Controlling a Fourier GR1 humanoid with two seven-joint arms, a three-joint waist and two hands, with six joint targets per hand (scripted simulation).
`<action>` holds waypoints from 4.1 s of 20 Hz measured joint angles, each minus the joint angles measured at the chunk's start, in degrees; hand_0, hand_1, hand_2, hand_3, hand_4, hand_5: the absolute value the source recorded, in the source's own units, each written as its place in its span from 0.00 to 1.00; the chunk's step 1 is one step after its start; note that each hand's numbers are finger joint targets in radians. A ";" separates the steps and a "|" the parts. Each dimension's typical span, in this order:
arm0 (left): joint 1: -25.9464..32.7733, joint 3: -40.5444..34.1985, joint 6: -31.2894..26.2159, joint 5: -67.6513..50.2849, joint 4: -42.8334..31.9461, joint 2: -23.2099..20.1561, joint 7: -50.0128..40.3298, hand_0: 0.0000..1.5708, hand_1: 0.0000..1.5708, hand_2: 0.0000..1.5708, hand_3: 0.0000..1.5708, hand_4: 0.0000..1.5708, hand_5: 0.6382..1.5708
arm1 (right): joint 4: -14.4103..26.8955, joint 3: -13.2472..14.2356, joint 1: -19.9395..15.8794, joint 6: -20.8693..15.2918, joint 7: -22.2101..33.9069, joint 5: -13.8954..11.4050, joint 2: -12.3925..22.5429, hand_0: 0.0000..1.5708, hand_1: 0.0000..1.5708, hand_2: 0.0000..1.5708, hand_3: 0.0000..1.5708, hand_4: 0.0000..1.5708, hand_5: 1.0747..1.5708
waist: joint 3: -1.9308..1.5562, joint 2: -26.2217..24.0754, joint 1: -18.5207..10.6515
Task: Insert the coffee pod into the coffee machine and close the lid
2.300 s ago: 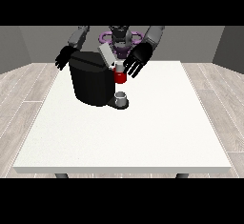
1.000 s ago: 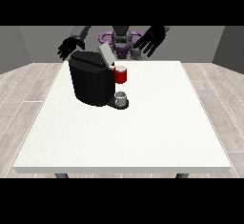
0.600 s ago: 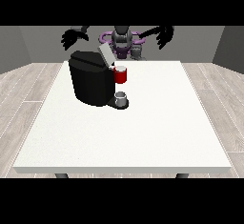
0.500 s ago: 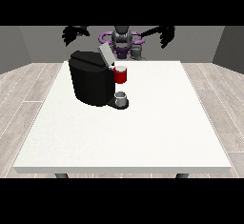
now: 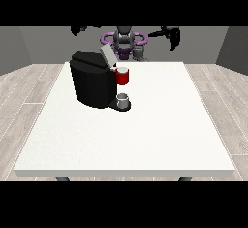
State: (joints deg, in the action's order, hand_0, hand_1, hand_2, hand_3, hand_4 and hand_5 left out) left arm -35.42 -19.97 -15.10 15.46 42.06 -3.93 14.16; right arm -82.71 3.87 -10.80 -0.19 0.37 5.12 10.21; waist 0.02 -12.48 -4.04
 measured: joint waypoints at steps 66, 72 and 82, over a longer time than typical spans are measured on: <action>19.62 9.75 4.24 -17.56 34.40 -2.98 -8.93 0.00 0.00 0.00 0.00 0.09 1.00 | 25.49 -2.41 -34.02 2.52 -3.81 -11.33 -3.30 0.00 0.00 0.00 0.00 0.09 1.00 | 0.00 17.14 -4.08; 19.23 9.67 3.92 -18.09 33.42 -3.68 -7.93 0.00 0.00 0.00 0.00 0.00 1.00 | 26.12 -2.80 -36.20 2.20 -3.95 -12.69 -4.41 0.00 0.00 0.00 0.00 0.08 1.00 | -0.01 17.20 -3.76; 21.38 10.82 5.49 -17.53 32.97 -1.73 -6.26 0.00 0.00 0.00 0.00 0.12 1.00 | 21.35 -7.93 -28.06 3.66 -8.36 -7.03 -9.30 0.00 0.00 0.00 0.00 0.18 1.00 | -0.01 11.21 -0.76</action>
State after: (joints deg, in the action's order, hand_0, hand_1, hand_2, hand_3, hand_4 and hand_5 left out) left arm -14.04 -9.15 -9.61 -2.07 75.03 -5.66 7.91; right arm -61.36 -4.06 -38.86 3.48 -7.99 -1.91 0.91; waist 0.00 -1.27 -4.81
